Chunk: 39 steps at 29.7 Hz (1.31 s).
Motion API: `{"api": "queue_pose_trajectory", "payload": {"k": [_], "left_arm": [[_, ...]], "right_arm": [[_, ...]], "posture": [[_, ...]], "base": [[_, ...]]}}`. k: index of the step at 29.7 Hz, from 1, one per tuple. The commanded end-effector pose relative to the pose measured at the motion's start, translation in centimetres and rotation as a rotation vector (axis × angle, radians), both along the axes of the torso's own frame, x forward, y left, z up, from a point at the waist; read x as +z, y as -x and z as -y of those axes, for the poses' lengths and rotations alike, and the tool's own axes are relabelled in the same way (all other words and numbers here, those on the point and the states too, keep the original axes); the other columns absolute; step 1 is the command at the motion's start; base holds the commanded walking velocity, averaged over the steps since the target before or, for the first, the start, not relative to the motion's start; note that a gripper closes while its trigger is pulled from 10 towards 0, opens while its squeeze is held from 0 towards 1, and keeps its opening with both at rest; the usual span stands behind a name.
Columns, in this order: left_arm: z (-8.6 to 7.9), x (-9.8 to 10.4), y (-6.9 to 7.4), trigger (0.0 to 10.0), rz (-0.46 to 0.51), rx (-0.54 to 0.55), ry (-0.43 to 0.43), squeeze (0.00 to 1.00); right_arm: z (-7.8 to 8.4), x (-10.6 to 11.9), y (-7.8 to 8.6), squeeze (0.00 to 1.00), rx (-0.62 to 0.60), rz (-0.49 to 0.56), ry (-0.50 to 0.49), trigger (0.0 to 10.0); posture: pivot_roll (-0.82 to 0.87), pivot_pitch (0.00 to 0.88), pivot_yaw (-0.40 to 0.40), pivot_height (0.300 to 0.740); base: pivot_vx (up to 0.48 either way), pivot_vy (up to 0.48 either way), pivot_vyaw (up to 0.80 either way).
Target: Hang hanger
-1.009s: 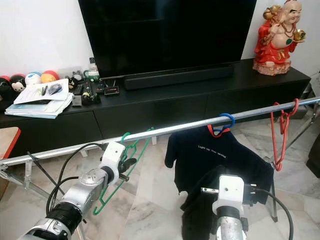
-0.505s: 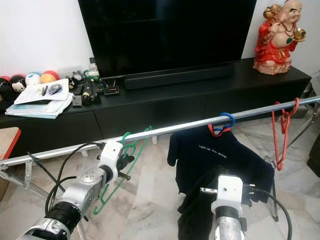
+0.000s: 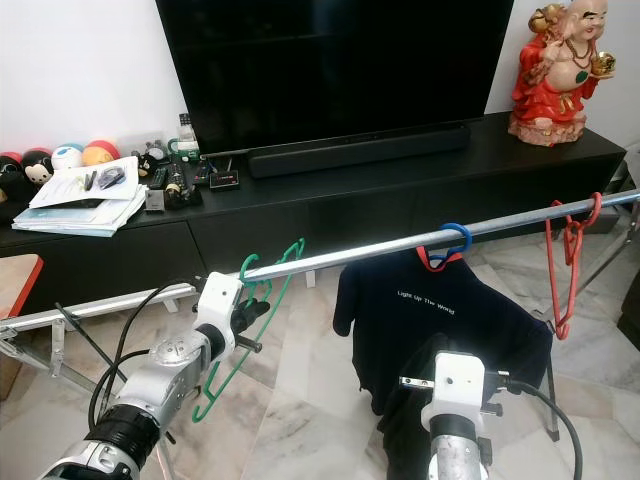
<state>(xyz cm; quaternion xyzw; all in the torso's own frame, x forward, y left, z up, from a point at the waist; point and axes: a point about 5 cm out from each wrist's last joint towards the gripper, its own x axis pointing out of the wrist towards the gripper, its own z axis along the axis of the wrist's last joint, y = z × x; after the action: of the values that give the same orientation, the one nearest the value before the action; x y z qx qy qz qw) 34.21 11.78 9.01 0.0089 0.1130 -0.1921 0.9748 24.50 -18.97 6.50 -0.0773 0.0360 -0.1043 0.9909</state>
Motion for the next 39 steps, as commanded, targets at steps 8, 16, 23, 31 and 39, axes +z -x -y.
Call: {"api": "queue_pose_trajectory", "payload": {"k": [8, 16, 23, 31, 39], "left_arm": [[-2.2, 0.7, 2.8, 0.0, 0.081, -0.012, 0.032, 0.0], [-3.7, -1.0, 6.3, 0.0, 0.036, -0.129, -0.124, 0.0], [-5.6, -4.0, 8.4, 7.2, -0.083, -0.19, -0.263, 0.0], [-8.0, -8.0, 10.5, 10.0, -0.254, -0.182, -0.401, 0.0], [-10.1, -11.6, 12.3, 10.0, -0.405, -0.135, -0.533, 0.0]], "right_arm": [[0.0, 0.3, 0.0, 0.0, 0.004, 0.016, 0.004, 10.0], [-0.1, 0.3, -0.2, 0.0, 0.01, 0.017, 0.004, 10.0], [-0.1, 0.3, -0.3, 0.0, 0.012, 0.017, 0.005, 10.0], [0.0, 0.3, -0.4, 0.0, 0.01, 0.017, 0.007, 10.0], [0.0, 0.3, -0.5, 0.0, 0.01, 0.012, 0.011, 10.0]], "posture": [[0.04, 0.0, 0.088, 0.74], [0.05, 0.0, 0.083, 0.74], [0.05, 0.0, 0.083, 0.74], [0.05, 0.0, 0.082, 0.74], [0.05, 0.0, 0.082, 0.74]], "base": [[0.0, 0.0, 0.0], [0.0, 0.0, 0.0], [0.0, 0.0, 0.0], [0.0, 0.0, 0.0], [0.0, 0.0, 0.0]]}}
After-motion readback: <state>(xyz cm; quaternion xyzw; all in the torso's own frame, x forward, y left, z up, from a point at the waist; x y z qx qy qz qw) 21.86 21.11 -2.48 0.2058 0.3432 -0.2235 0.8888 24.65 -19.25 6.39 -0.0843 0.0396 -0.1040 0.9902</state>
